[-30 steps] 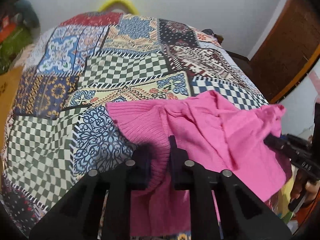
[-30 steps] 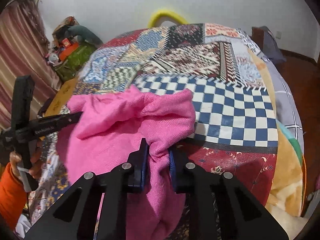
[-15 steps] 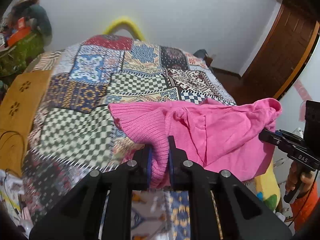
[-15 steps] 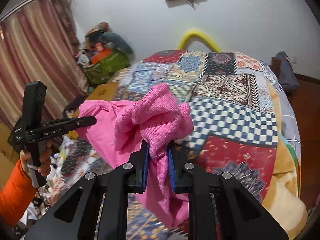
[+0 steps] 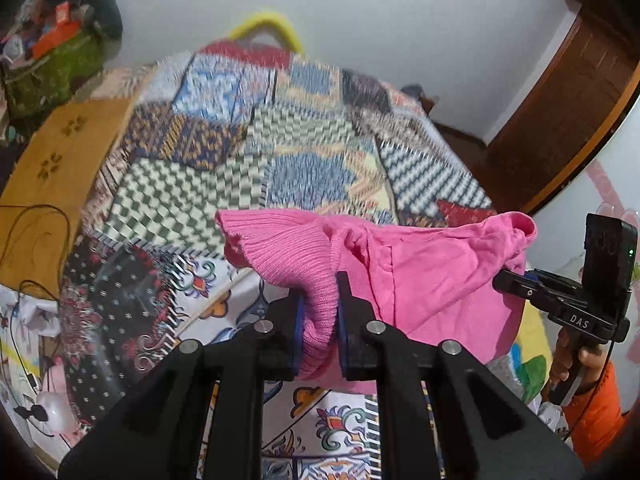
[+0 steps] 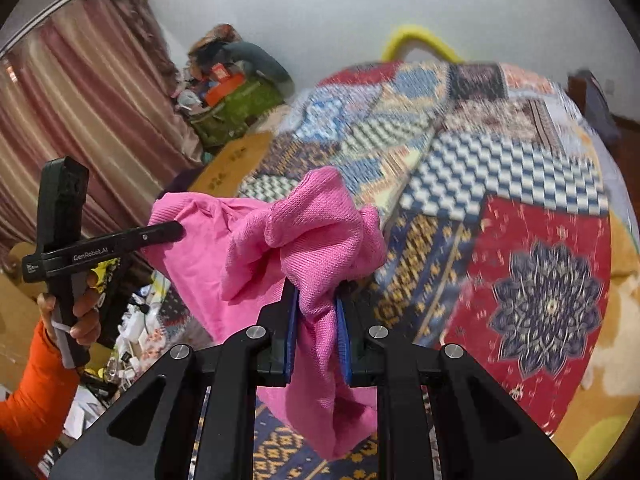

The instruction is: Fold small clothes

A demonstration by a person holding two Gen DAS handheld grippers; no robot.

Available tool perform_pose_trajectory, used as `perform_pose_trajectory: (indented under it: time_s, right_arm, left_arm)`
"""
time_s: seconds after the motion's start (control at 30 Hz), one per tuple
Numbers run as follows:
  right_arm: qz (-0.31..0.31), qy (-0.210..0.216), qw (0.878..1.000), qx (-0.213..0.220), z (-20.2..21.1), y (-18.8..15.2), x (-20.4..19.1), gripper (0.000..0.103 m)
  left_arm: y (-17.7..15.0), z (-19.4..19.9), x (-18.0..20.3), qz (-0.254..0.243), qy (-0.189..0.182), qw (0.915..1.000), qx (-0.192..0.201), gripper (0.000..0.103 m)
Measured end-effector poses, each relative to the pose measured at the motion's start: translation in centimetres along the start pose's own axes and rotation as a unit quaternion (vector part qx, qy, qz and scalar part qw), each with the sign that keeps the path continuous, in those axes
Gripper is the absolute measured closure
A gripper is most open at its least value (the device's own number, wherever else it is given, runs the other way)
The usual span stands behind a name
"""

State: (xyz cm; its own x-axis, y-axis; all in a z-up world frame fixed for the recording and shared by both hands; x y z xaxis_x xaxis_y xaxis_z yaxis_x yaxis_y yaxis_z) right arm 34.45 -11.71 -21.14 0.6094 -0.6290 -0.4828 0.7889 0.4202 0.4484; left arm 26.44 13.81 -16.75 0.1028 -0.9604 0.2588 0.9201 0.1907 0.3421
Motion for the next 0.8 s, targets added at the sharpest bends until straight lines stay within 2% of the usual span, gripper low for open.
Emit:
perform_pose_trajectory:
  time_s: [0.1, 0.23, 0.33, 0.37, 0.4, 0.43, 0.5, 0.53, 0.6, 0.7, 0.8]
  right_arm:
    - [-0.026, -0.017, 0.999, -0.015, -1.2, -0.4, 2.4, 0.088]
    - [-0.044, -0.041, 0.998, -0.037, -2.3, -0.5, 4.8, 0.086]
    - [-0.042, -0.063, 0.996, -0.054, -3.3, -0.5, 6.0, 0.08]
    - [-0.038, -0.065, 0.996, -0.057, -3.4, -0.5, 6.1, 0.08]
    - [-0.035, -0.069, 0.995, -0.061, -3.5, -0.5, 6.3, 0.076]
    - [-0.03, -0.076, 0.995, -0.064, -3.5, -0.5, 6.2, 0.072]
    - [-0.017, -0.099, 0.993, -0.064, -3.1, -0.5, 6.0, 0.056]
    - [-0.006, -0.112, 0.992, -0.059, -2.7, -0.5, 5.7, 0.052]
    - [0.012, -0.128, 0.991, -0.049, -1.9, -0.4, 5.2, 0.04]
    - [0.04, -0.151, 0.987, -0.033, -0.9, 0.0, 4.2, 0.029]
    - [0.07, -0.159, 0.984, -0.035, -1.4, 0.8, 3.1, 0.026]
  left_arm:
    - [0.8, -3.0, -0.1, 0.001, 0.017, 0.9997, -0.016, 0.09]
    - [2.0, -6.9, -1.0, 0.018, 0.018, 0.9988, -0.042, 0.09]
    - [2.6, -9.8, -2.0, 0.022, 0.04, 0.9969, -0.064, 0.086]
    - [2.5, -10.4, -2.2, 0.02, 0.046, 0.9962, -0.07, 0.081]
    - [2.5, -10.8, -2.4, 0.018, 0.054, 0.9955, -0.075, 0.072]
    - [2.4, -11.0, -2.4, 0.015, 0.061, 0.9951, -0.077, 0.068]
    - [2.2, -10.6, -2.6, 0.005, 0.073, 0.9948, -0.071, 0.06]
    - [2.1, -10.1, -2.7, 0.0, 0.078, 0.9948, -0.066, 0.058]
    - [1.8, -8.8, -2.5, -0.011, 0.09, 0.9944, -0.053, 0.045]
    - [1.6, -6.6, -1.8, -0.035, 0.104, 0.9935, -0.028, 0.038]
    - [1.5, -5.4, -0.6, -0.061, 0.104, 0.9926, -0.012, 0.026]
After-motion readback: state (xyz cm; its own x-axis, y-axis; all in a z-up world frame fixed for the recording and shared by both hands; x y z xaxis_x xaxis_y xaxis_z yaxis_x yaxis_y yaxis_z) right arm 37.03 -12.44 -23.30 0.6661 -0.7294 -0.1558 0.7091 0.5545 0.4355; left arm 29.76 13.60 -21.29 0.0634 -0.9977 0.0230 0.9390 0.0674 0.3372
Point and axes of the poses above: each gripper's, at about its wrist camera, not at the fingertips, and z roughly against the way its jaws point, x to its right, y to its top, the point moved 2 cm from there along -z, roughly the way its jaws point, and after that the axes turned 13 degrees about -x, right-handed, at the moved point
